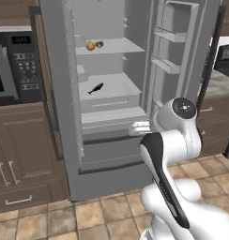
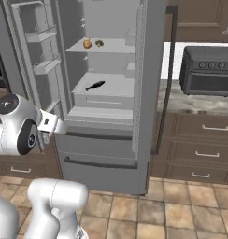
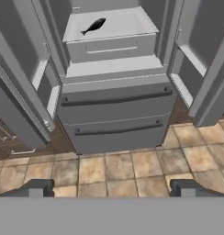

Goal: Gather the onion and mushroom from the fridge and place them on a tray on the dining counter. Then gather the chicken drumstick and fish from the fridge and place them on the other tray.

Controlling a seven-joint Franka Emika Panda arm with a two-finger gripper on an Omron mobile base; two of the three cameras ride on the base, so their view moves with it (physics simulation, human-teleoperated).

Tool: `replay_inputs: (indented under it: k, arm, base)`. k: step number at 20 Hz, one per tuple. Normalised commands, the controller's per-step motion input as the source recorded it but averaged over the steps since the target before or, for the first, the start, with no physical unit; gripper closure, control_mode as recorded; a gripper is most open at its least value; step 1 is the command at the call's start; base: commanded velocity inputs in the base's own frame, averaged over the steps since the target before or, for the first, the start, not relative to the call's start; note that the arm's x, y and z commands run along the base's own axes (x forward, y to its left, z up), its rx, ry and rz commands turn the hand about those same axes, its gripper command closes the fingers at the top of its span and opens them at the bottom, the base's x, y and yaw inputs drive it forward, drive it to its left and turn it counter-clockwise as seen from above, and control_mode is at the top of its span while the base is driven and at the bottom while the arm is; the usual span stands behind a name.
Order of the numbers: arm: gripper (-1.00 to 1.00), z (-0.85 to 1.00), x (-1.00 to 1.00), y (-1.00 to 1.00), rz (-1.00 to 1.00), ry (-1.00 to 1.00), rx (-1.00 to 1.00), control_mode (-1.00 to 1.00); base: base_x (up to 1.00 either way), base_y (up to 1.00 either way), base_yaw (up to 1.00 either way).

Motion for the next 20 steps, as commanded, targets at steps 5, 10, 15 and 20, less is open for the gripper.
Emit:
replay_inputs:
  k: [5, 10, 15, 20]
  arm:
    - [-1.00, 0.00, 0.00, 0.00, 0.00, 0.00, 0.00, 1.00]
    - [-1.00, 0.00, 0.00, 0.00, 0.00, 0.00, 0.00, 1.00]
    - [-1.00, 0.00, 0.00, 0.00, 0.00, 0.00, 0.00, 1.00]
    - [-1.00, 0.00, 0.00, 0.00, 0.00, 0.00, 0.00, 1.00]
  base:
    - [0.76, -0.22, 0.01]
    - [0.61, -0.29, 0.01]
    - [0.74, -0.09, 0.00]
    - [0.78, -0.04, 0.00]
